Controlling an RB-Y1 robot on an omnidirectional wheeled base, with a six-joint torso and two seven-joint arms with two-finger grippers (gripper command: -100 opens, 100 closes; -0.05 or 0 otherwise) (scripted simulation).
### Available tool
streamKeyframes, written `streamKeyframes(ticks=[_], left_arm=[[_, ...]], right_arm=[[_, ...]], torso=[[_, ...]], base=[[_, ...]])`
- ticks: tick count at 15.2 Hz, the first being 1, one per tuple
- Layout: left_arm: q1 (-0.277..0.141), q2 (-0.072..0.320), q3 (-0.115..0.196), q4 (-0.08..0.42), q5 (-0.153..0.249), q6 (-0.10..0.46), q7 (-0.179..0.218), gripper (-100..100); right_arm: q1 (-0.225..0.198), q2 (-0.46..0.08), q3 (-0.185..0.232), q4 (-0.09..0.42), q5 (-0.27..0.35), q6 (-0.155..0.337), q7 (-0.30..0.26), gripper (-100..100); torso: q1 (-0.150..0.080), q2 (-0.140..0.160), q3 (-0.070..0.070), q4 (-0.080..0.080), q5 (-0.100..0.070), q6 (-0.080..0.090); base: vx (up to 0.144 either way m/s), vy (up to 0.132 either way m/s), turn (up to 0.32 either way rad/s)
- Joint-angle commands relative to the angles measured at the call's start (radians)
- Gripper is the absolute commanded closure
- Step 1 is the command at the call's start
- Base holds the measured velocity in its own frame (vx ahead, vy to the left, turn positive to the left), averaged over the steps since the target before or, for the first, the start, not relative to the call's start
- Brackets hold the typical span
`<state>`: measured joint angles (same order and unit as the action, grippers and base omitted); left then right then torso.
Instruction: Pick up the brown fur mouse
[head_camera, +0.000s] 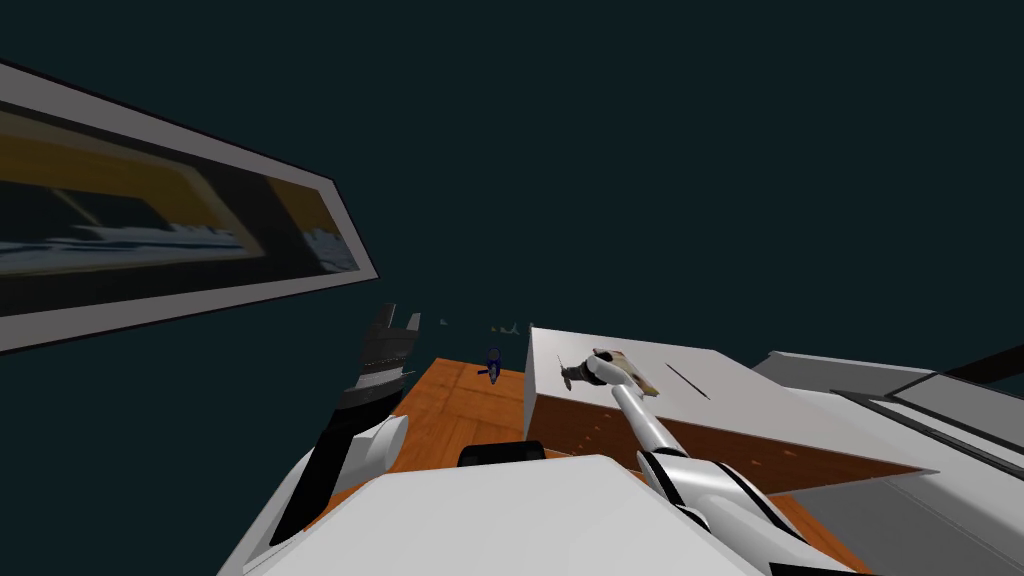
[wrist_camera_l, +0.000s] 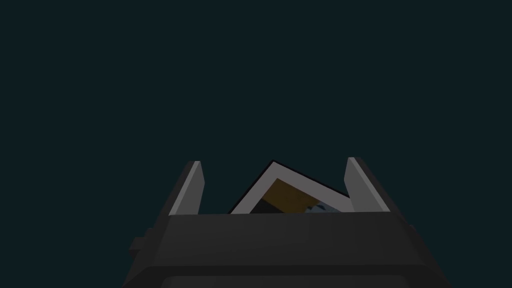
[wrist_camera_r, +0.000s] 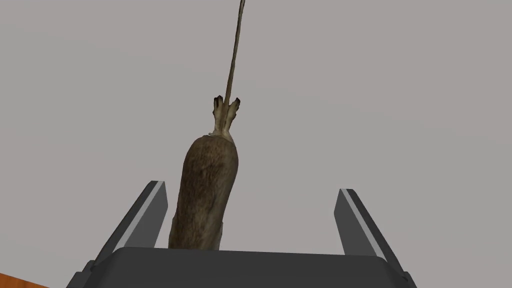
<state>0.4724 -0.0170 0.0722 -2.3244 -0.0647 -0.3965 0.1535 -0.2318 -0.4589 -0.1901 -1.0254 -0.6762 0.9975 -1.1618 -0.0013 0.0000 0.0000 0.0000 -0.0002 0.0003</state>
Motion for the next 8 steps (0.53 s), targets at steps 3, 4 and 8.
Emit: streamKeyframes(ticks=[3, 4, 8], left_arm=[[0.0, 0.0, 0.0, 0.0, 0.0, 0.0, 0.0, 0], [0.0, 0.0, 0.0, 0.0, 0.0, 0.0, 0.0, 0], [0.0, 0.0, 0.0, 0.0, 0.0, 0.0, 0.0, 0]], right_arm=[[0.01, 0.003, -0.015, 0.002, 0.001, -0.005, 0.011, -100], [0.01, 0.003, -0.015, 0.002, 0.001, -0.005, 0.011, -100], [0.01, 0.003, -0.015, 0.002, 0.001, -0.005, 0.011, -100]], torso=[[0.0, -0.001, 0.0, 0.0, 0.0, 0.001], [0.0, -0.001, -0.001, -0.001, 0.0, 0.001], [0.0, -0.001, -0.001, -0.001, 0.0, 0.001]], base=[[0.004, 0.005, -0.016], [0.0, 0.0, 0.0], [-0.004, -0.002, 0.017]])
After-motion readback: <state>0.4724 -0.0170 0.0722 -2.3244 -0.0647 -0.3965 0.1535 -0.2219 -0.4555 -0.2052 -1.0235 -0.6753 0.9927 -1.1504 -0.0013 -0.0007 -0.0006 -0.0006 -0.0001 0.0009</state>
